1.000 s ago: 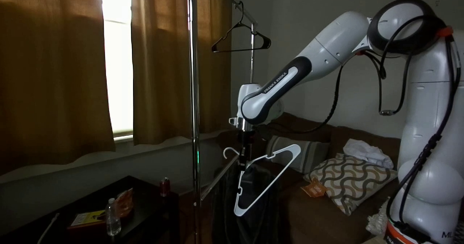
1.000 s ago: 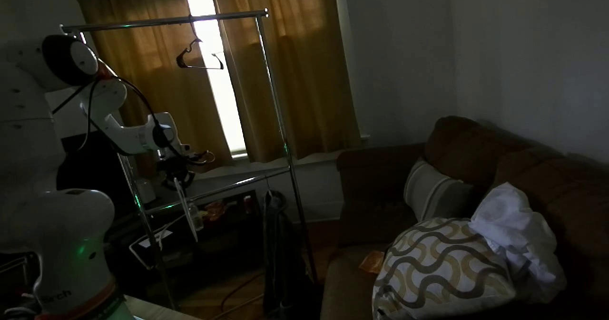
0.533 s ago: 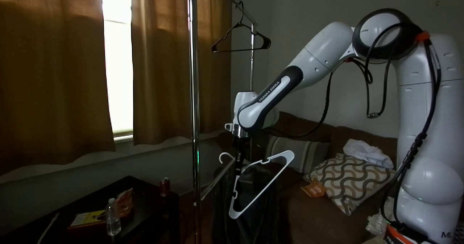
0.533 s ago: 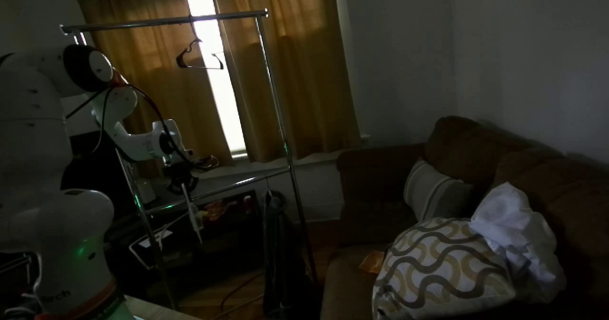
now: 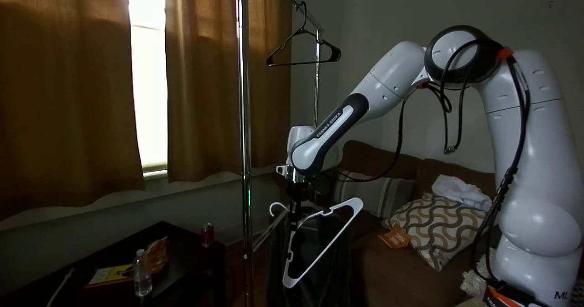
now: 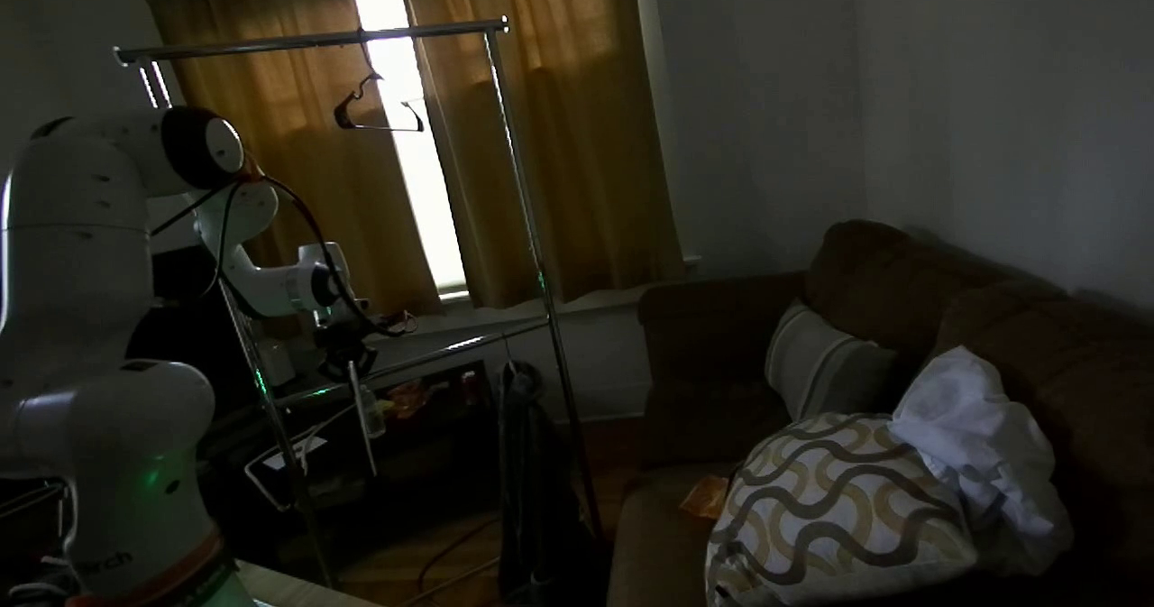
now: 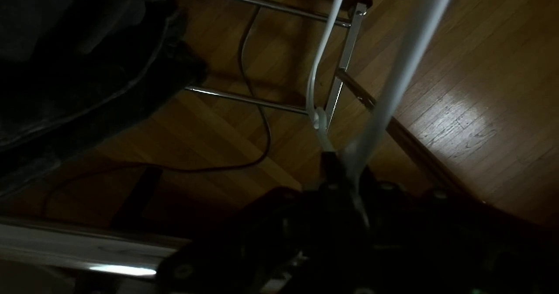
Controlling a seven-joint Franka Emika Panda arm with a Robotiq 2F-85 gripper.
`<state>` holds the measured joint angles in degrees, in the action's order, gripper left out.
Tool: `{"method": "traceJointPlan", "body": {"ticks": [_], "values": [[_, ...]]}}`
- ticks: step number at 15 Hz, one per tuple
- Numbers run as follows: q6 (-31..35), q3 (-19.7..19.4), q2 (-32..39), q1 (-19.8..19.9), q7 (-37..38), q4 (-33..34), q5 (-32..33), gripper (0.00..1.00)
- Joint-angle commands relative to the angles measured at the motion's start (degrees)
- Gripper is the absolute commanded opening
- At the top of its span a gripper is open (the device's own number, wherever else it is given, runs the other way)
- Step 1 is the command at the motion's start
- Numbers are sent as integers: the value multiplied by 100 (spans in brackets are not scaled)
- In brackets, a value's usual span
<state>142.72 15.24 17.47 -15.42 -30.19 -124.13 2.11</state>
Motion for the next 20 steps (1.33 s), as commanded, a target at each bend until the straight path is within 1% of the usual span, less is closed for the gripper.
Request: {"method": "traceJointPlan", "body": {"ticks": [1,8,20], "values": [[82,141,319,147,1,243,82,2],[48,138,718,146,46,555,178,2],[39,164,1044,185,49,724,176,2]]}}
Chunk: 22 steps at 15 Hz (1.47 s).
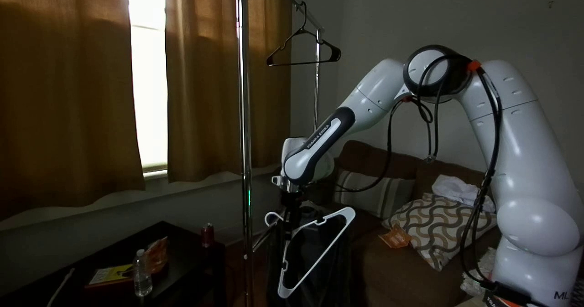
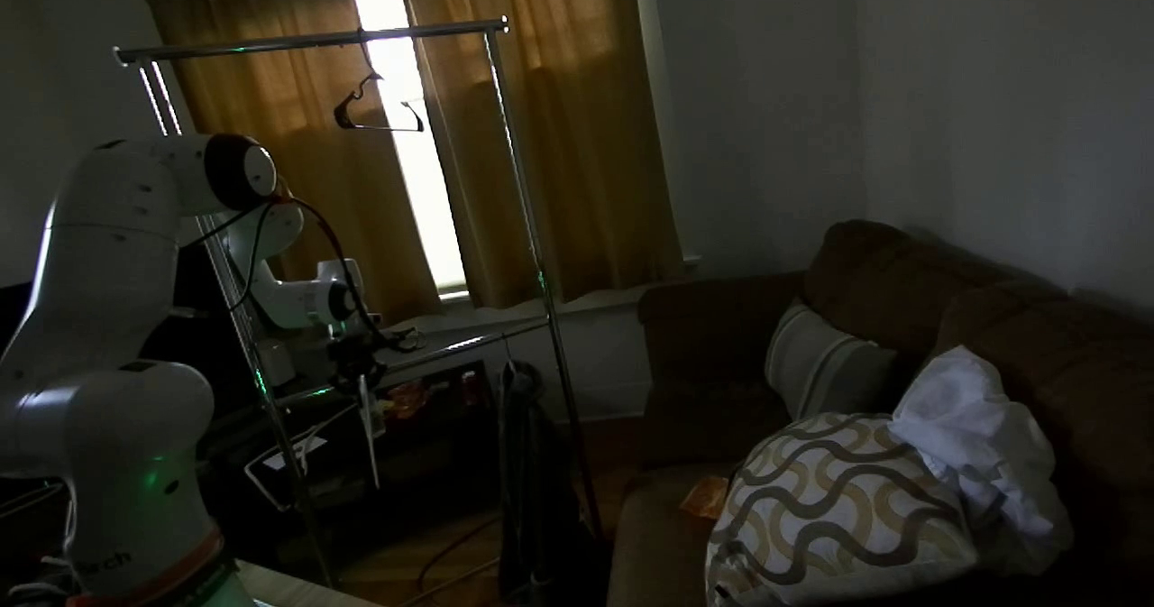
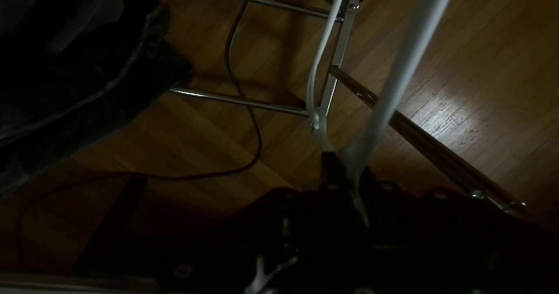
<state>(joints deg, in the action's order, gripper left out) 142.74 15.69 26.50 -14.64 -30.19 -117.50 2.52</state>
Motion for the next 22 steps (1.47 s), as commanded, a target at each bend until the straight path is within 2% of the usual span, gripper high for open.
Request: {"method": "traceJointPlan", "body": {"ticks": [1,2,3,5,7,12,17,22], "values": [[38,118,162,106,59,69,136,4],[38,122,178,109,58,73,134,14],[30,125,194,109,54,80,141,30],[32,132,218,112,57,89,140,38],[31,136,228,114,59,90,140,62],[-77,137,131,116,31,41,183,99],[-375,146,-195,85,129,-134,265,100],[-961,159,-933,74,166,-476,335,100]]}}
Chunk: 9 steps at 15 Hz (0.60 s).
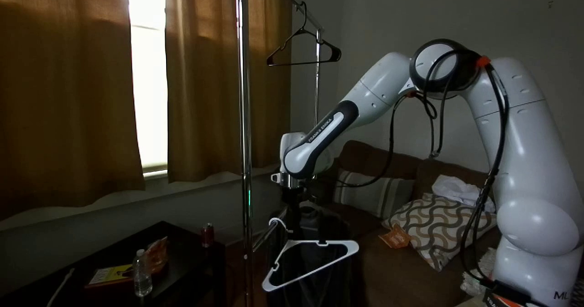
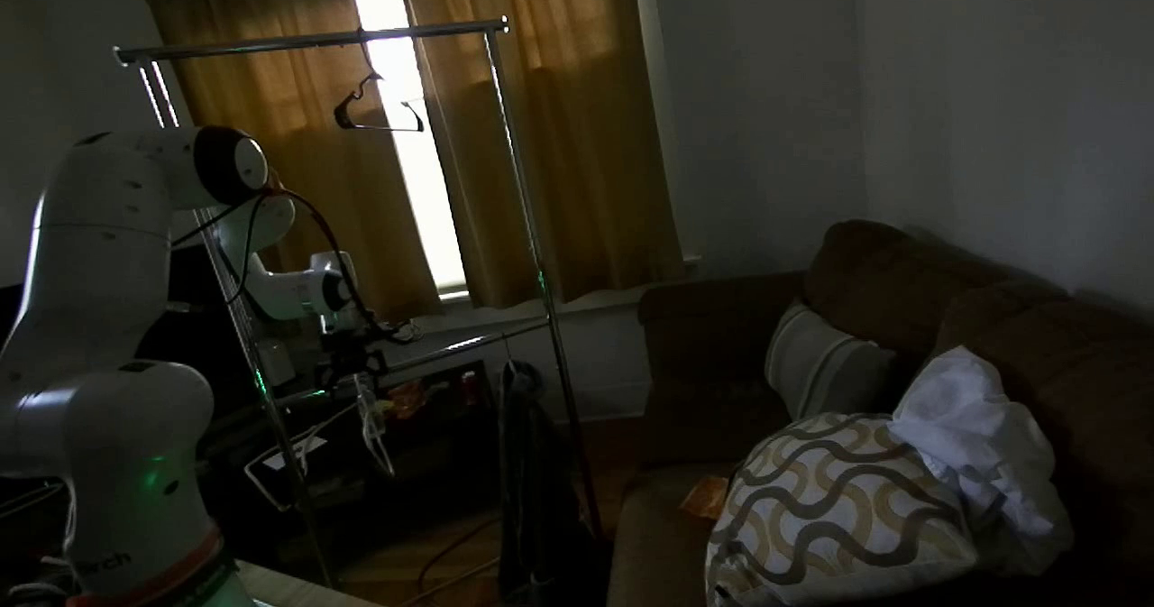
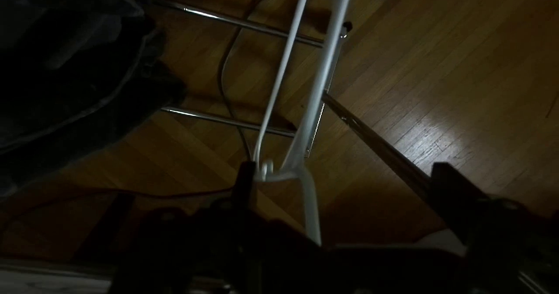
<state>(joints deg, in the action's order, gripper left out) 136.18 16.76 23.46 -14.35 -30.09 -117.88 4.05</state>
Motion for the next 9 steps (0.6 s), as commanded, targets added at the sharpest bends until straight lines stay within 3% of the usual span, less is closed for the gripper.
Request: {"method": "traceJointPlan", "body": {"ticks": [1,9], "values": [[-458,41,-845,47,184,-547,192,100],[-1856,-65,-2685,28,414,-1238,273,100]]}}
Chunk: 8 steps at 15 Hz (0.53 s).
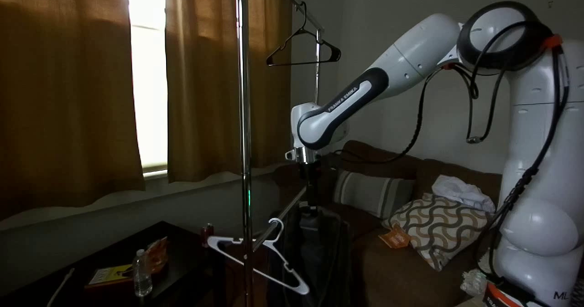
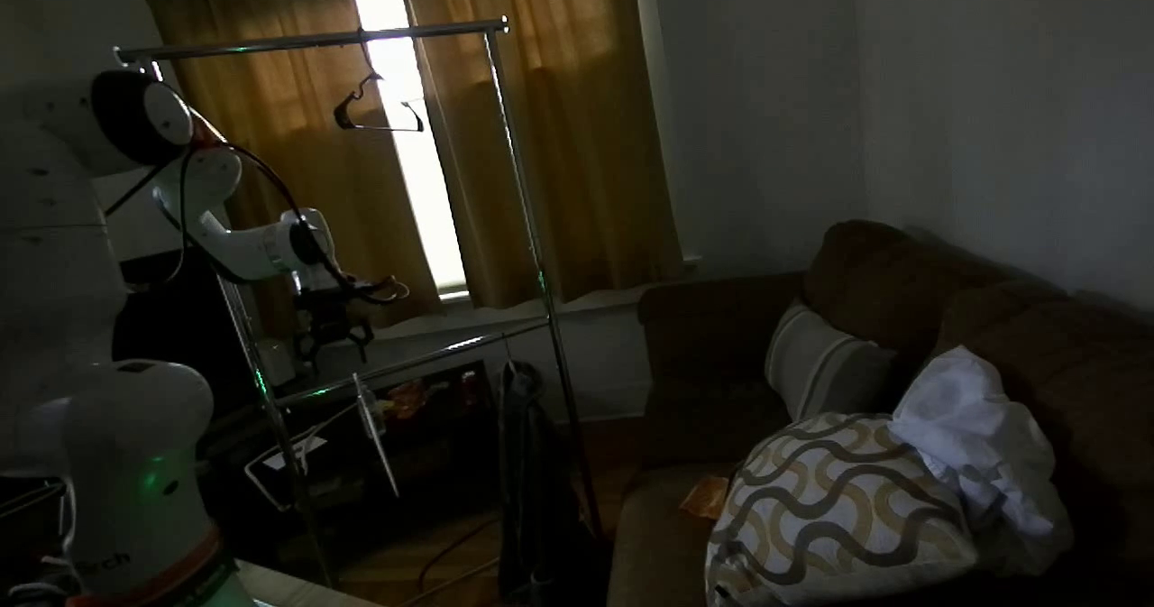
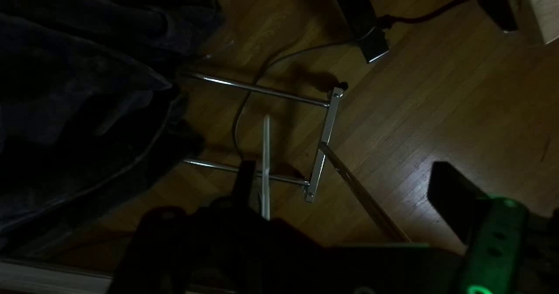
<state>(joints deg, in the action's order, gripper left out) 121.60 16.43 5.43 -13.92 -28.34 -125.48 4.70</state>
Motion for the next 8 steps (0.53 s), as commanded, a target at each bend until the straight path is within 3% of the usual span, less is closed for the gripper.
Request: {"method": "traceJointPlan", "body": {"ticks": [1,8], "values": [[-545,-59,-1161,-16,296,-554,277,100],[-385,-156,-2773,3,1526,-1028,918,100]]}}
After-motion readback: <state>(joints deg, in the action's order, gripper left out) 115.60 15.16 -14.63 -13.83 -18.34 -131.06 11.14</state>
